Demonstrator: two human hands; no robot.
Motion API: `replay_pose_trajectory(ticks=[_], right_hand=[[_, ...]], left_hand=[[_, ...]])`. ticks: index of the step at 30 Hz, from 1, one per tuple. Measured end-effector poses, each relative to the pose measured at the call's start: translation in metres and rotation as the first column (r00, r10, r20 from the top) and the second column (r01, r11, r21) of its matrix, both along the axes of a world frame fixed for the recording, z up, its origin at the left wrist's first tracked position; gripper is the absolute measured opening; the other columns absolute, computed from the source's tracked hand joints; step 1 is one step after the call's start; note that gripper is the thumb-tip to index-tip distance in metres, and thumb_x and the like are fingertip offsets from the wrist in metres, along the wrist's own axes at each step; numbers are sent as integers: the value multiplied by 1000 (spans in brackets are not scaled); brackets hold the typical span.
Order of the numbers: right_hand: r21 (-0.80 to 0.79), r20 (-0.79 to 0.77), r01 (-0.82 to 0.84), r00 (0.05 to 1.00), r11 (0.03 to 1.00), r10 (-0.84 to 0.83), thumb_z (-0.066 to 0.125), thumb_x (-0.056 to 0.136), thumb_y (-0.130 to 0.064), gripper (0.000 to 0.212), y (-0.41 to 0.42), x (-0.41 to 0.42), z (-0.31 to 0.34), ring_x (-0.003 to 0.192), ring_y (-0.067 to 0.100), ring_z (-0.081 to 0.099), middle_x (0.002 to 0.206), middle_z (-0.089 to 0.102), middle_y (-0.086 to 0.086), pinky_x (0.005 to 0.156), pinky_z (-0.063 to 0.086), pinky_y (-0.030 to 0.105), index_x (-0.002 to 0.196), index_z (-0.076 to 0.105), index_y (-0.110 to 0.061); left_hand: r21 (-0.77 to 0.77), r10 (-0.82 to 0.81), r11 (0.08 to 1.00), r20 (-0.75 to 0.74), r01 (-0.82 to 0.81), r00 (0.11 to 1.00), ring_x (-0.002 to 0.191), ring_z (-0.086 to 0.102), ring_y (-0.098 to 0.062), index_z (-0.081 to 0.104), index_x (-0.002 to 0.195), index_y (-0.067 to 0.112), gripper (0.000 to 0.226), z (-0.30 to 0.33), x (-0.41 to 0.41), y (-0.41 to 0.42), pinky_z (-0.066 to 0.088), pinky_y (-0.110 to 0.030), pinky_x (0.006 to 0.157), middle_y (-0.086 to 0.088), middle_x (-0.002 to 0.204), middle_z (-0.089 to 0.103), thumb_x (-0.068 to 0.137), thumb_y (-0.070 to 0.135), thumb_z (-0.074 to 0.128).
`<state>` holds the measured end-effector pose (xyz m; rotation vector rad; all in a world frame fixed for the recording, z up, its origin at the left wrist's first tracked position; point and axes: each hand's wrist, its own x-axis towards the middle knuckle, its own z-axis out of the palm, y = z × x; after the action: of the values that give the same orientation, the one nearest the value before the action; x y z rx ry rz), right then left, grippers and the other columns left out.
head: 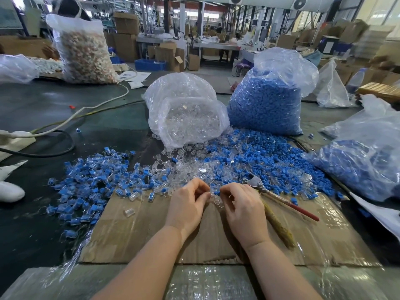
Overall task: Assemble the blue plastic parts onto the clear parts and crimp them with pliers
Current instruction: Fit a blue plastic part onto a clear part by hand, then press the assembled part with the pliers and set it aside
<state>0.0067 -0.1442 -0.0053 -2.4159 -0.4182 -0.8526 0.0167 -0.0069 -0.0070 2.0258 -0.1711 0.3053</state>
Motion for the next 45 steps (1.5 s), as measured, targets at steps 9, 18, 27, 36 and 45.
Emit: replay_pose_trajectory(ticks=[9,18,27,36,45], right_hand=[[24,-27,-35,999,999,35,61,76,-17,6,1,-1,-3,66,24,59,71,64,1,60,48,34,78,61,-12],[1,-17,-27,1000,1000,27,66,77,-21,9,1,0,-4,65,20,58,70,62,-1,61,39,25,77,61,-13],[-25,-39,-81,996,996,80,59,82,-34,23,-1,1,-2,78,16,57,84,62,-3,70,42,23,91,70,-16],[-43,-45,-96,995,994,94,70,77,-26,18,-1,2,-2,79,13,53,83,62,-2,70,39,20,90,71,-15],[-115,-243,391,880,913,-408,61,87,-32,37,-16,-3,12,108,24,51,115,57,5,92,36,41,120,57,-17]], left_hand=[[8,-48,999,-28,48,998,72,61,2,63,80,28,18,-1,-2,1,45,-6,68,12,75,66,82,12,69],[-5,-76,997,-46,76,996,77,61,0,61,83,27,16,-1,-2,1,46,-7,72,11,79,65,85,12,65],[-80,-76,994,-39,73,996,73,62,2,60,83,33,27,0,0,1,45,-7,68,9,78,67,86,6,63],[-69,-56,996,-45,53,997,64,57,7,62,77,29,21,2,2,-1,42,-5,63,11,70,65,83,9,67],[-147,-29,989,-115,12,993,74,65,-10,61,77,27,19,-1,6,1,51,-18,71,5,74,67,84,9,65]])
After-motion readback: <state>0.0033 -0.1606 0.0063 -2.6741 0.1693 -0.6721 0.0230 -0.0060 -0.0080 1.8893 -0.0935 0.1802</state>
